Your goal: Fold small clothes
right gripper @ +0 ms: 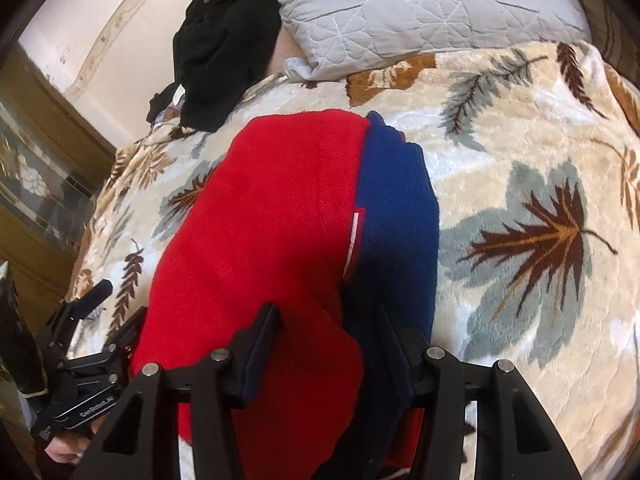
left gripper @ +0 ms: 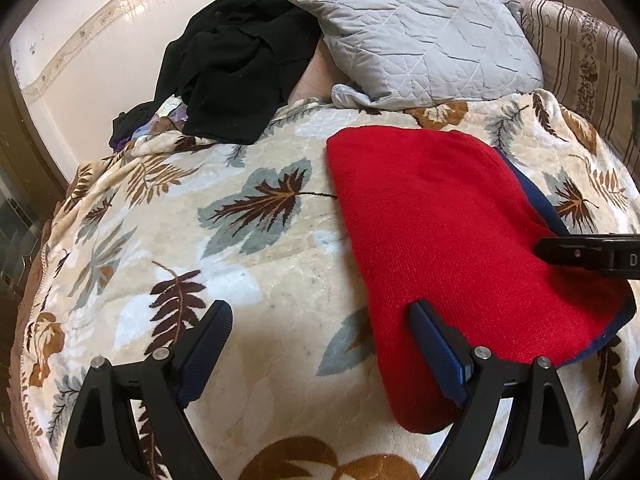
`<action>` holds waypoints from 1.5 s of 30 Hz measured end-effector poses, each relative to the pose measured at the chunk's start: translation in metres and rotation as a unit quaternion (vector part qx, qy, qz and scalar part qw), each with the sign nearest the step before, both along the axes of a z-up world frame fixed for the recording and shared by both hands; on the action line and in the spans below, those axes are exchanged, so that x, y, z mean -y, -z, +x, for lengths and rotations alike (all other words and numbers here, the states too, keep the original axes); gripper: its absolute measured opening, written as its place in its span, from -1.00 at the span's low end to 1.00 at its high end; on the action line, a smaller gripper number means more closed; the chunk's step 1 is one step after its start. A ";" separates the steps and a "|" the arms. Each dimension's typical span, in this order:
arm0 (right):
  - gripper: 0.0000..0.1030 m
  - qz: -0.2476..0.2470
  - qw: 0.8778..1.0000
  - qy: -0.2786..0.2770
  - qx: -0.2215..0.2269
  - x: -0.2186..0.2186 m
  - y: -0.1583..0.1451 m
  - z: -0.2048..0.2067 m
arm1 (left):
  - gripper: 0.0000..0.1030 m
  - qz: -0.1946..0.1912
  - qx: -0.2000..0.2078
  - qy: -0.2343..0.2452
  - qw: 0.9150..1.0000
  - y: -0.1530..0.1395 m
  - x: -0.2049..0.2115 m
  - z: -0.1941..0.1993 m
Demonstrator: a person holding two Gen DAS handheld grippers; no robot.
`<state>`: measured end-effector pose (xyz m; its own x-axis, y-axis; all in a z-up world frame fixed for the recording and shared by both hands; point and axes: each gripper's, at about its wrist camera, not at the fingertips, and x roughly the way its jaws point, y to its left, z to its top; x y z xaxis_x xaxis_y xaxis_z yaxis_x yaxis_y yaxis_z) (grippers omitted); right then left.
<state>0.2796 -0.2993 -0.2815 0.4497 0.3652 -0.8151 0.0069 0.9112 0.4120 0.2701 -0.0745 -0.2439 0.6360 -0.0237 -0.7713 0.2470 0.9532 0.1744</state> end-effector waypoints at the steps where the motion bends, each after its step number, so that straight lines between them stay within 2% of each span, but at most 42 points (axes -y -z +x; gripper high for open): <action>1: 0.10 0.004 1.000 0.001 -0.001 0.001 0.000 -0.001 | 0.76 0.004 0.001 0.001 1.000 -0.002 0.001 0.000; 4: 0.11 0.024 1.000 0.008 -0.009 0.006 -0.002 -0.004 | 0.76 0.006 0.003 0.004 1.000 -0.006 0.004 0.000; 10: 0.13 0.083 0.996 -0.002 -0.036 0.023 -0.007 -0.004 | 0.76 -0.043 -0.032 0.023 0.998 -0.013 0.000 0.018; 13: 0.13 0.114 0.993 0.013 -0.025 0.039 -0.014 -0.004 | 0.76 -0.068 -0.050 0.027 0.996 -0.007 -0.009 0.025; 15: 0.17 0.121 0.992 0.024 -0.015 0.048 -0.017 -0.003 | 0.76 -0.086 -0.054 0.027 0.995 -0.004 -0.011 0.025; 17: 0.17 0.117 0.992 0.043 -0.010 0.055 -0.017 -0.002 | 0.76 -0.086 -0.055 0.027 0.994 -0.005 -0.010 0.027; 23: 0.17 0.078 0.996 0.043 0.001 0.045 -0.012 0.008 | 0.76 -0.055 -0.029 0.035 0.997 -0.005 -0.002 0.028; 27: 0.19 -0.012 1.000 0.003 -0.016 0.010 0.001 0.013 | 0.78 -0.029 -0.012 0.048 0.998 0.003 0.005 0.025; 29: 0.19 -0.076 0.997 -0.017 0.000 -0.010 -0.004 0.012 | 0.78 -0.039 -0.020 0.045 0.998 0.001 0.001 0.027; 33: 0.19 -0.087 0.996 -0.011 0.001 -0.012 -0.006 0.009 | 0.78 -0.058 -0.029 0.042 0.997 0.002 -0.006 0.028; 39: 0.19 -0.127 0.992 -0.016 0.013 -0.023 -0.009 0.007 | 0.77 -0.043 -0.019 0.050 0.998 -0.003 -0.005 0.024; 42: 0.19 -0.157 0.987 -0.022 0.025 -0.031 -0.011 0.003 | 0.77 -0.065 -0.014 0.045 0.997 -0.013 -0.014 0.027; 45: 0.20 -0.189 0.981 -0.030 0.039 -0.039 -0.014 0.000 | 0.77 -0.106 -0.017 0.036 0.994 -0.022 -0.025 0.032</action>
